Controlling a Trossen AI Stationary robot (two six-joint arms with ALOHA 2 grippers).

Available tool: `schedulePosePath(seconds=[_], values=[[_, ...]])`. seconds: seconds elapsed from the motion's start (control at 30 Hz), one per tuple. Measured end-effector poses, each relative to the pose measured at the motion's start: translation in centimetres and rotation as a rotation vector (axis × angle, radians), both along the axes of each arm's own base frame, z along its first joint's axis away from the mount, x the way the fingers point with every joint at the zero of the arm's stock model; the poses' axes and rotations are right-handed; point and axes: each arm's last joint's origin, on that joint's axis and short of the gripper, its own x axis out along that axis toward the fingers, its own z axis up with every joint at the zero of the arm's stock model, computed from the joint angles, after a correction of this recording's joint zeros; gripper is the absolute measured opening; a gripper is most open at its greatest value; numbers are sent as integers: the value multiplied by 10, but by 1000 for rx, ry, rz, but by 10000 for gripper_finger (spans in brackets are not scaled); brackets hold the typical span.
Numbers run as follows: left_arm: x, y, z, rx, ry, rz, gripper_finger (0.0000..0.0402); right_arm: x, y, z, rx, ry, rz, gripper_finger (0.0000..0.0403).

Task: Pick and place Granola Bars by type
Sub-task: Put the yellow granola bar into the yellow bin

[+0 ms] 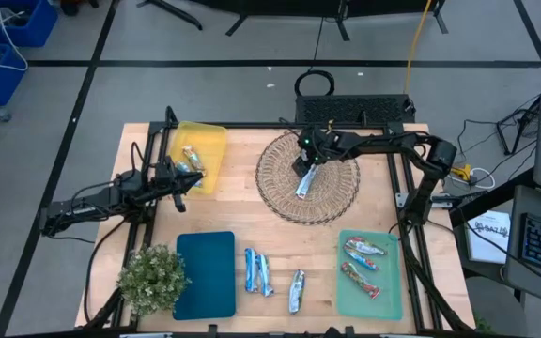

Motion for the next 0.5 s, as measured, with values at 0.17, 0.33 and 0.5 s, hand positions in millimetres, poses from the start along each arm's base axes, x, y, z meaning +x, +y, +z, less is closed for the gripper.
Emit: schedulePosePath(seconds=[0.17,0.33,0.5], values=[[0,0,0,0,0,0,35,-1,1,-1,7,6,-4,274],[0,0,0,0,0,0,35,-2,1,-1,14,18,-6,263],[0,0,0,0,0,0,35,-2,1,-2,23,22,-10,235]])
